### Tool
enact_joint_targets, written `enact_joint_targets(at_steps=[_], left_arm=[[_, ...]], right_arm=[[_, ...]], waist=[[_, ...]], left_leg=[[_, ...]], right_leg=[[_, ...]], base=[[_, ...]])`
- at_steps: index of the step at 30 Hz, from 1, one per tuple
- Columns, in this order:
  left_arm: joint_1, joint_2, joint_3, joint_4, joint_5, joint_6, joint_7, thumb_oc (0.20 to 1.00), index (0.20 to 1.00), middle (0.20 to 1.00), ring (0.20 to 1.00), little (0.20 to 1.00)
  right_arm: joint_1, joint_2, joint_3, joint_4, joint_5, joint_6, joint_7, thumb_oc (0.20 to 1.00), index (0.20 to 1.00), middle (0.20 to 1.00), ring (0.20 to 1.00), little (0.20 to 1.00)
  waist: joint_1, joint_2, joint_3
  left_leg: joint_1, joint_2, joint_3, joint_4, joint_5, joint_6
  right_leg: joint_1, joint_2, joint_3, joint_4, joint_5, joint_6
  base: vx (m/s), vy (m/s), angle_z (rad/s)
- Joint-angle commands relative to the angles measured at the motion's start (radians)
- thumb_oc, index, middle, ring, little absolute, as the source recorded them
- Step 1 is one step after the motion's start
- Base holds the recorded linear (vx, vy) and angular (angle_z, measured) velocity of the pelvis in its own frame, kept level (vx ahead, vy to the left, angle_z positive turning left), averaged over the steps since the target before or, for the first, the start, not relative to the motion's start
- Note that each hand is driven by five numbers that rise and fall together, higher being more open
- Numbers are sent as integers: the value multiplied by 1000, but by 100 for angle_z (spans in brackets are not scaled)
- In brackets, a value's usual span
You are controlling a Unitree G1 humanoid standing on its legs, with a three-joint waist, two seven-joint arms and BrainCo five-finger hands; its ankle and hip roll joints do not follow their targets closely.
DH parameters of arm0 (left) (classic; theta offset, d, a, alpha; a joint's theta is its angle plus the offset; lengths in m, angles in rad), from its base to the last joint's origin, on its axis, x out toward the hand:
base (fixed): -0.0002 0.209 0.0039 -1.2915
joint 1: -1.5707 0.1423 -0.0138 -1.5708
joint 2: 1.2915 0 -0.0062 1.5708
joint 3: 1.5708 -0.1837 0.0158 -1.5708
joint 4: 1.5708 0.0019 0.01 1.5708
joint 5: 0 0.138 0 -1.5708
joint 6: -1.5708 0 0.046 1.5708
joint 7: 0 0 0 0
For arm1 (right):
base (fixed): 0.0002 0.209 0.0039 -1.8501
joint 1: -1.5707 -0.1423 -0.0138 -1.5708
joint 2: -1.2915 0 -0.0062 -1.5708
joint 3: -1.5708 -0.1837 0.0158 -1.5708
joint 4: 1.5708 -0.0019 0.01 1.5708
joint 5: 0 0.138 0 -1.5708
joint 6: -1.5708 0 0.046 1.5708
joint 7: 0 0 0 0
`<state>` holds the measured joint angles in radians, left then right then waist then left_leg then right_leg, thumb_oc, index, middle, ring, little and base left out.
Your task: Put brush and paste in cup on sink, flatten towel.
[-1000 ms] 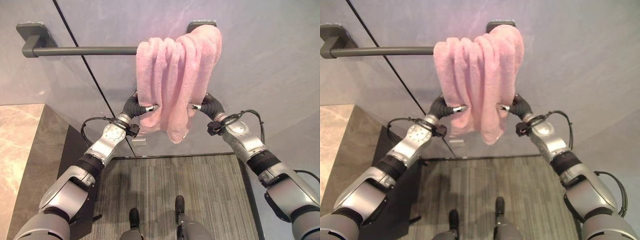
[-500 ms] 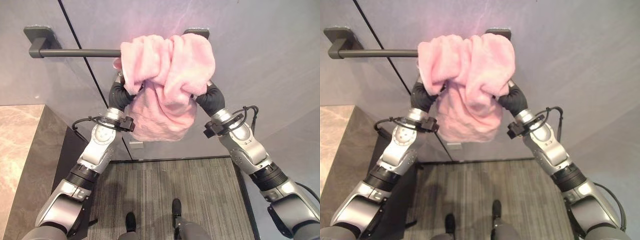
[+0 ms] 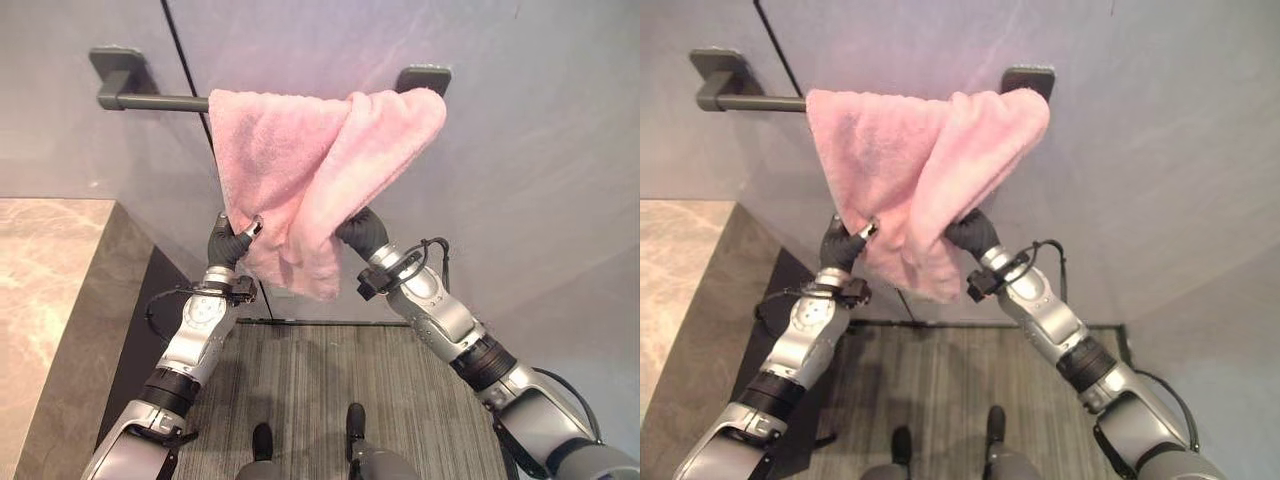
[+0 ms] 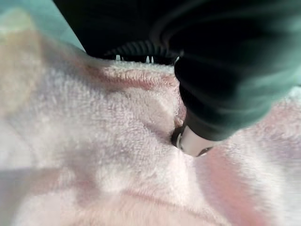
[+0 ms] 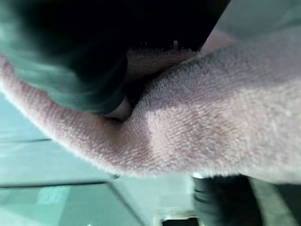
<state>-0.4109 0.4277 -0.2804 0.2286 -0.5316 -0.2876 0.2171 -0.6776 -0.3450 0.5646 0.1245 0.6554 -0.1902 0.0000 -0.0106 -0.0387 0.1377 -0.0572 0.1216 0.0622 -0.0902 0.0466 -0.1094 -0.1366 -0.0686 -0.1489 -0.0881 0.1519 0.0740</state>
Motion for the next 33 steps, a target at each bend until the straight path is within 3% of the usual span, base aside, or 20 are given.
enact_joint_targets(at_steps=[1,5,9,19,32,33], left_arm=[[-149,22,19,-112,-29,-97,50,200,200,200,200,200],[-180,22,39,-232,-13,-116,79,200,200,200,200,200],[-163,43,72,-302,20,-118,93,200,200,200,200,200],[-16,55,135,-319,39,-97,103,200,200,200,200,200],[35,-26,22,170,87,7,81,200,200,200,200,200],[22,-31,12,204,94,8,86,310,310,310,310,310]], right_arm=[[-132,81,-55,-158,30,-107,-52,200,200,200,200,200],[-159,101,-61,-285,1,-124,-62,200,200,200,200,200],[-151,74,-29,-353,23,-100,-24,200,200,200,200,200],[-84,33,-20,-275,-48,-57,-45,200,200,200,200,200],[77,133,23,85,-129,9,-71,200,200,200,200,200],[75,141,30,122,-121,11,-73,200,200,200,200,200]], waist=[[15,-20,-19],[11,-28,-29],[9,-35,-36],[21,-35,-30],[13,-5,-34],[12,-3,-33]], left_leg=[[-6,-6,-16,3,22,-27],[-3,-4,-15,3,17,-27],[6,-4,-8,3,12,-27],[13,-7,-2,3,11,-22],[29,-9,10,3,8,-12],[27,-9,11,3,9,-13]], right_leg=[[84,-57,15,1,-70,94],[89,-58,14,1,-73,95],[93,-58,19,1,-73,96],[98,-62,20,1,-75,95],[107,-70,28,1,-76,94],[105,-70,28,1,-76,94]], base=[[1,13,4],[6,4,1],[3,2,-1],[0,1,0],[8,3,-1],[0,0,0]])
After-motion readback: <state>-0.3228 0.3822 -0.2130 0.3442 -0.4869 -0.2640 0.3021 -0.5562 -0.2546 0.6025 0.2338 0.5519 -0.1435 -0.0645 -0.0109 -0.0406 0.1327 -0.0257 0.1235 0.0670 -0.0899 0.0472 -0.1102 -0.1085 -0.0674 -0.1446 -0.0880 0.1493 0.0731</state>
